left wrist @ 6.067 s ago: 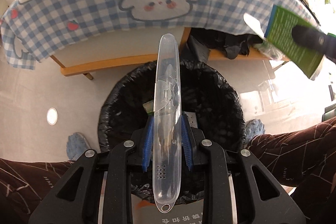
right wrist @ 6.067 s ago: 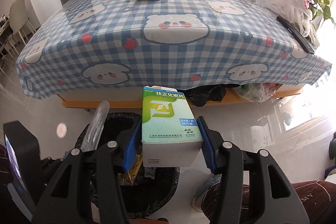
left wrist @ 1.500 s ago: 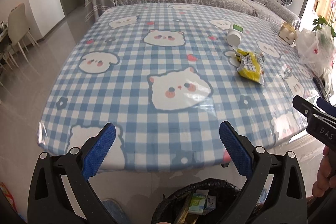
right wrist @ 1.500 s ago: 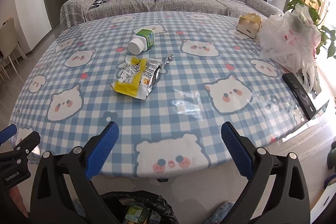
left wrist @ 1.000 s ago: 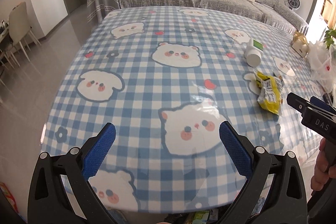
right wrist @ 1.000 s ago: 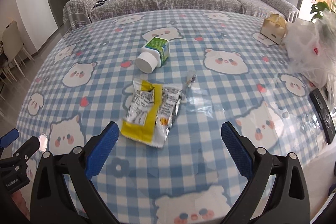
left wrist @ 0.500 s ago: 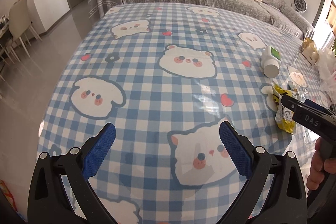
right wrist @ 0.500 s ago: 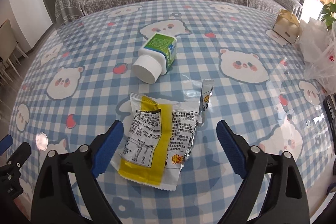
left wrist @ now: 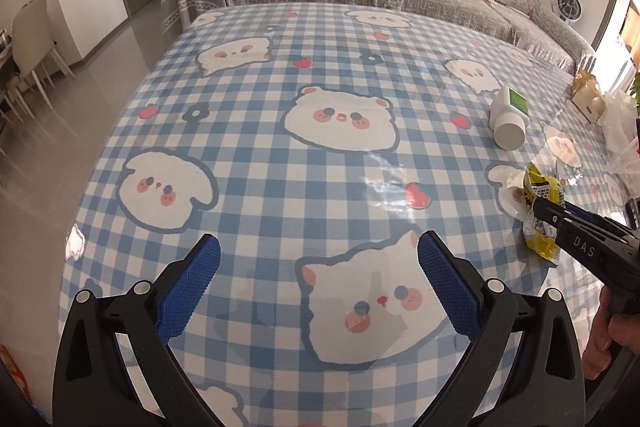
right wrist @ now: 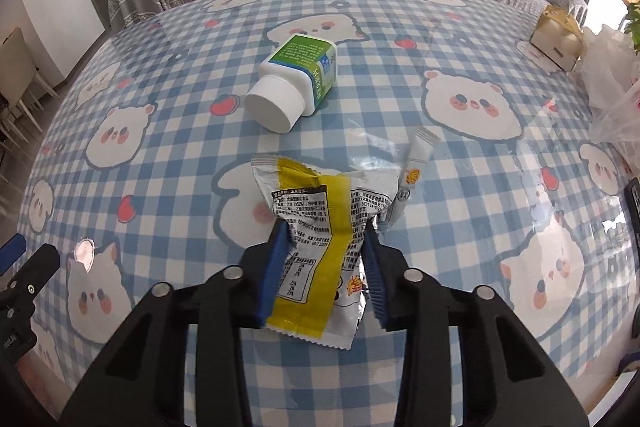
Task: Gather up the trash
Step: 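Grasp the yellow-and-white snack wrapper with the right tool, then grasp the white pill bottle with left tool while right tool holds the wrapper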
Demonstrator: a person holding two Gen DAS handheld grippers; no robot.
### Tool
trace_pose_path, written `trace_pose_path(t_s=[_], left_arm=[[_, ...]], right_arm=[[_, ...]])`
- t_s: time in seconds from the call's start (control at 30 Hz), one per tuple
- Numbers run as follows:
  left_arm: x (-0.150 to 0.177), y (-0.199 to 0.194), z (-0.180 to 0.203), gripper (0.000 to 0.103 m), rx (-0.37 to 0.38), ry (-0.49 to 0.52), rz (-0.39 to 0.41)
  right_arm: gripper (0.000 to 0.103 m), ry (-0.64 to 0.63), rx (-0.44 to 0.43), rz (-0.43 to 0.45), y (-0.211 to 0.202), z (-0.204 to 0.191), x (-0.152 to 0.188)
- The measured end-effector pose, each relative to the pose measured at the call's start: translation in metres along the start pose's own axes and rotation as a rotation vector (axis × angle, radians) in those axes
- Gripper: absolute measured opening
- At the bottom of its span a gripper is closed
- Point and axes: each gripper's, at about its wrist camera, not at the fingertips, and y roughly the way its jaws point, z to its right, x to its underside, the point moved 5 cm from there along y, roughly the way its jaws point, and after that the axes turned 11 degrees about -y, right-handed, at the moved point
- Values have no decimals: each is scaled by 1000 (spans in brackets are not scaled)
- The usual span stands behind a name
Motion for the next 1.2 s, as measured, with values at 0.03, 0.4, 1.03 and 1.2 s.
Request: trace_pose_path(t_s=[0.03,0.4,1.03,1.2], left_arm=[[0,0,2,97,1,2,0],[-3,7,45,97,37,36,-16],[-62,63,206,97,54,197,15],[-65,89,216,96,60,162,-31]], right_arm=[[27,-1,-2,3,-1,0,0],[22,7,48,53,-31,43,1],[23,159,30,59,-42,136,4],[23,160,23,59,-43,137,3]])
